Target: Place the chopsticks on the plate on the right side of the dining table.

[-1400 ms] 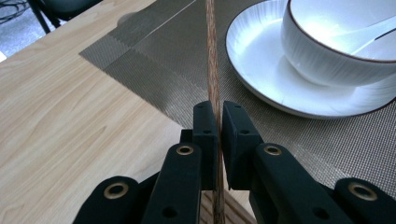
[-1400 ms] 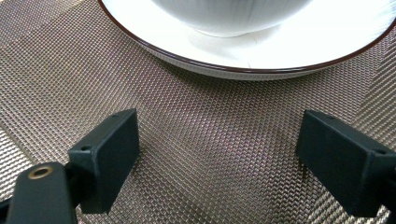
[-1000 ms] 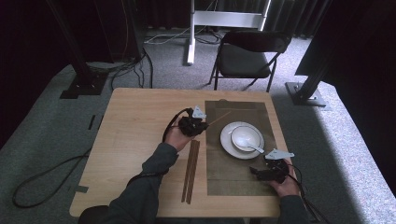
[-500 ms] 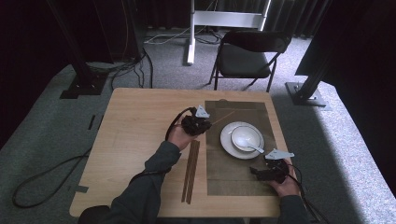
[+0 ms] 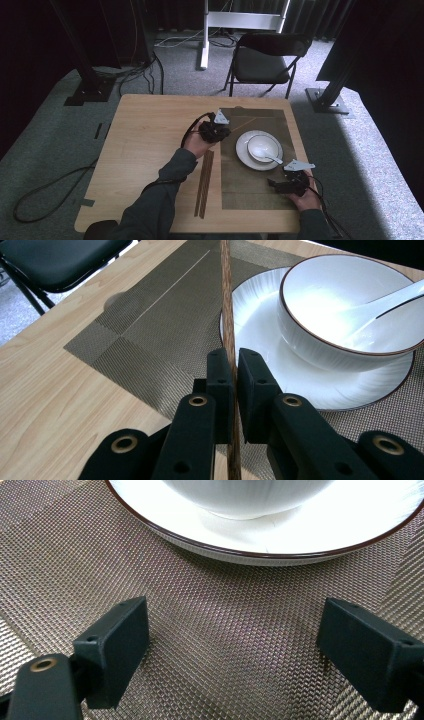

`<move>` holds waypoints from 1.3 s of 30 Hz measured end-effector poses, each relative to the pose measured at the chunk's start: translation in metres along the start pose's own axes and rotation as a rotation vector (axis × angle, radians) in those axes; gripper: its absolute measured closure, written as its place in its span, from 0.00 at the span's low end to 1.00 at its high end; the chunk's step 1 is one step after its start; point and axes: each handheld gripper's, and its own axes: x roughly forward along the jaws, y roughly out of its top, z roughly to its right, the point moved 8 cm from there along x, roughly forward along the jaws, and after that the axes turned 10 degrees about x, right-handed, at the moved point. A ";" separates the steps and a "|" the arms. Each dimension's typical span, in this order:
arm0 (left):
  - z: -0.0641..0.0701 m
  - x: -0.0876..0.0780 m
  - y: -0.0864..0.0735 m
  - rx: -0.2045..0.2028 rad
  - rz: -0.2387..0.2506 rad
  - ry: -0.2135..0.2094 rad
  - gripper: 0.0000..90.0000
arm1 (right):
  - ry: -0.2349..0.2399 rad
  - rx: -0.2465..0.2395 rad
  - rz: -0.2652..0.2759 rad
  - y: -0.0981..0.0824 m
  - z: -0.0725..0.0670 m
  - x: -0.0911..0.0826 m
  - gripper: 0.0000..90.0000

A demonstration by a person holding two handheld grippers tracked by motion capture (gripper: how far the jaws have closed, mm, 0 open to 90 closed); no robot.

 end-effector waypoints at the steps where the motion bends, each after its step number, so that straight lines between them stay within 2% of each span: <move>1: 0.000 0.001 0.001 0.001 -0.001 -0.001 0.94 | 0.000 0.000 0.000 0.000 0.000 0.000 0.14; 20: 0.008 0.010 0.010 0.024 0.014 -0.023 0.94 | 0.000 0.001 0.000 0.000 0.000 0.000 0.14; 39: 0.020 0.026 0.019 0.017 0.033 -0.051 0.94 | 0.000 0.000 0.000 0.000 0.000 0.000 0.14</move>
